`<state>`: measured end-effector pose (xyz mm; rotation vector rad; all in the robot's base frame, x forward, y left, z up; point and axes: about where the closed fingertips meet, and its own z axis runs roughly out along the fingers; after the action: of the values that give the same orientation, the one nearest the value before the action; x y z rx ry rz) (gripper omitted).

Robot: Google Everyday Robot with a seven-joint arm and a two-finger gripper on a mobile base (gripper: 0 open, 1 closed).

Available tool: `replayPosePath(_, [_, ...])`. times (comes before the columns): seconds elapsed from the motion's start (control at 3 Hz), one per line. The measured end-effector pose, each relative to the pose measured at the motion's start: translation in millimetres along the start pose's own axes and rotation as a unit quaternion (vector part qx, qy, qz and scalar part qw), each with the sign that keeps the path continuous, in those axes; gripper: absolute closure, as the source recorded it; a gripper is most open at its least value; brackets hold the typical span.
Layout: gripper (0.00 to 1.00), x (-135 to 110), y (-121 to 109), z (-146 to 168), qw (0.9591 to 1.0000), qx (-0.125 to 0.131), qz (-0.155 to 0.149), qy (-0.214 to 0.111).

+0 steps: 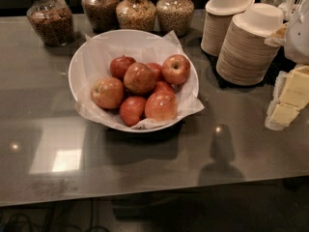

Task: Pick apple from white bowl

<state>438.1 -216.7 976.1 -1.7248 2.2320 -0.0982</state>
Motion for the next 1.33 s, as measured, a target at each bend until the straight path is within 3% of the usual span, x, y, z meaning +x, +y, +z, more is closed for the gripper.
replayPosePath(0.67, [0.0, -3.1, -4.1, 0.0, 0.9999, 0.008, -0.001, -0.015])
replayPosePath(1.0, [0.0, -22.7, -11.4, 6.3, 0.9984, 0.015, -0.024, -0.049])
replayPosePath(1.33, [0.0, -48.8, -21.3, 16.0, 0.9947, 0.006, -0.049, -0.09])
